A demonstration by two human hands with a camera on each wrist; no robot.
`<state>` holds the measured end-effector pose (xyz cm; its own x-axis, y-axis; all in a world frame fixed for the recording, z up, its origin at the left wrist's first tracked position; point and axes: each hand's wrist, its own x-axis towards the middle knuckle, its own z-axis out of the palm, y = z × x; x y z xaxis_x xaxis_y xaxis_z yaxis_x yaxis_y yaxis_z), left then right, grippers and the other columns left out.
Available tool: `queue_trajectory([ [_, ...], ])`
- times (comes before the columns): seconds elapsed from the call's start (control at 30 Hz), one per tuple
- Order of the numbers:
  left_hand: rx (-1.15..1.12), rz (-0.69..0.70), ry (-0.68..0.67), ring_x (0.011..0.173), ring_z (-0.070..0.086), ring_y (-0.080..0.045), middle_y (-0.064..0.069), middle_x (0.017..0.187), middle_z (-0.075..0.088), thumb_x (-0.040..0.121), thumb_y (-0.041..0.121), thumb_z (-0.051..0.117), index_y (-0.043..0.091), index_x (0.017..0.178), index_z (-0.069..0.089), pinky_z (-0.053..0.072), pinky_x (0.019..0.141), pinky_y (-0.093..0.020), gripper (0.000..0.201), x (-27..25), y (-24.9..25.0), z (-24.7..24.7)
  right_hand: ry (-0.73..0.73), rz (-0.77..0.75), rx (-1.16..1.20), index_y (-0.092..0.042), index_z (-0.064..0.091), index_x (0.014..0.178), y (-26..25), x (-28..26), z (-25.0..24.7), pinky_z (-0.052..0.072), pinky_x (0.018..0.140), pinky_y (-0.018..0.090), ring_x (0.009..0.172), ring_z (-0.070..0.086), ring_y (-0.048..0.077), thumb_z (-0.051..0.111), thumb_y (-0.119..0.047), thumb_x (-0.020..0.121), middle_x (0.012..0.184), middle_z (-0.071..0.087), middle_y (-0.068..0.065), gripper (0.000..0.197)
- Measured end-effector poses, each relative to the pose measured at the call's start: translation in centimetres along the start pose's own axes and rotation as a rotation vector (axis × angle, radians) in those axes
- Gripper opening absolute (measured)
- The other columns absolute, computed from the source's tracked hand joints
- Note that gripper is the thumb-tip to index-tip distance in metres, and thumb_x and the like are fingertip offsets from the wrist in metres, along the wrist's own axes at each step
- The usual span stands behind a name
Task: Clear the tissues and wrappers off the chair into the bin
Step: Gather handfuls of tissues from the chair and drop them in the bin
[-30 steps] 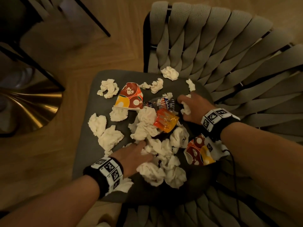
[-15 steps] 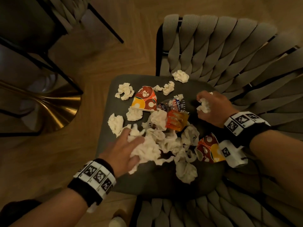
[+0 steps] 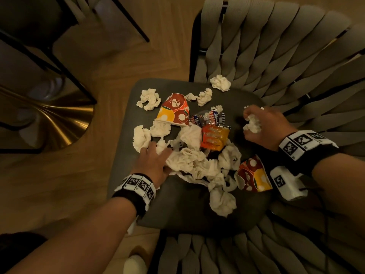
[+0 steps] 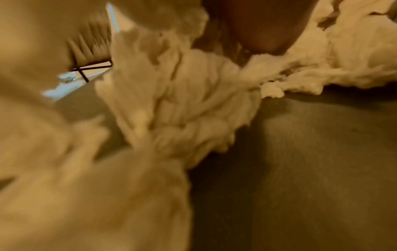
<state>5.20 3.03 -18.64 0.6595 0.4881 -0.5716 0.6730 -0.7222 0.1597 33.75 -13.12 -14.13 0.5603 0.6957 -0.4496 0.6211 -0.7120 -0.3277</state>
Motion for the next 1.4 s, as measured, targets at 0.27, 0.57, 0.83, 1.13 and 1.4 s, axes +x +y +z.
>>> queue_trajectory([
  [0.27, -0.361, -0.014, 0.059, 0.108, 0.048, -0.031, -0.009, 0.121, 0.044, 0.076, 0.039, 0.068, 0.038, 0.118, 0.050, 0.042, 0.086, -0.034, 0.045, -3.7, 1.7, -4.4, 0.071, 0.024, 0.107, -0.032, 0.049, 0.103, -0.8, -3.5, -2.0, 0.048, 0.075, 0.037, 0.090, 0.055, 0.029, 0.075, -0.029, 0.071, 0.101, 0.057, 0.010, 0.042],
  [0.57, -0.645, 0.229, 0.371, 0.090, 0.058, -0.015, 0.005, 0.097, 0.058, 0.070, 0.046, 0.066, 0.038, 0.104, 0.053, 0.054, 0.076, -0.033, 0.037, -13.6, 4.0, -14.8, 0.211, -0.009, 0.239, -0.027, 0.053, 0.098, -4.4, -12.7, -7.0, 0.045, 0.072, 0.034, 0.078, 0.056, 0.023, 0.074, -0.022, 0.074, 0.086, 0.060, 0.003, 0.033],
  [0.83, -0.956, 0.252, 0.613, 0.086, 0.062, 0.010, 0.023, 0.084, 0.067, 0.073, 0.052, 0.067, 0.036, 0.096, 0.060, 0.049, 0.074, -0.006, 0.030, -24.5, 1.1, -23.1, 0.309, -0.179, 0.393, -0.028, 0.053, 0.101, -12.3, -19.5, -12.0, 0.048, 0.057, 0.014, 0.075, 0.062, 0.001, 0.071, -0.022, 0.078, 0.089, 0.059, -0.019, 0.029],
  [1.13, -1.056, -0.046, 0.812, 0.089, 0.066, 0.006, 0.034, 0.088, 0.068, 0.068, 0.041, 0.072, 0.037, 0.096, 0.063, 0.051, 0.073, -0.008, 0.030, -38.5, -11.2, -26.6, 0.163, -0.453, 0.434, -0.031, 0.052, 0.095, -28.4, -24.9, -11.9, 0.046, 0.063, 0.017, 0.073, 0.061, 0.011, 0.072, -0.022, 0.076, 0.086, 0.066, -0.003, 0.029],
  [1.4, -1.043, -0.409, 0.864, 0.081, 0.059, 0.017, 0.021, 0.088, 0.064, 0.073, 0.033, 0.074, 0.028, 0.101, 0.064, 0.042, 0.072, -0.001, 0.030, -49.1, -27.2, -19.9, -0.017, -0.697, 0.397, -0.031, 0.054, 0.100, -45.8, -31.5, -3.8, 0.049, 0.074, 0.023, 0.089, 0.063, 0.008, 0.074, -0.024, 0.078, 0.099, 0.064, -0.015, 0.031],
])
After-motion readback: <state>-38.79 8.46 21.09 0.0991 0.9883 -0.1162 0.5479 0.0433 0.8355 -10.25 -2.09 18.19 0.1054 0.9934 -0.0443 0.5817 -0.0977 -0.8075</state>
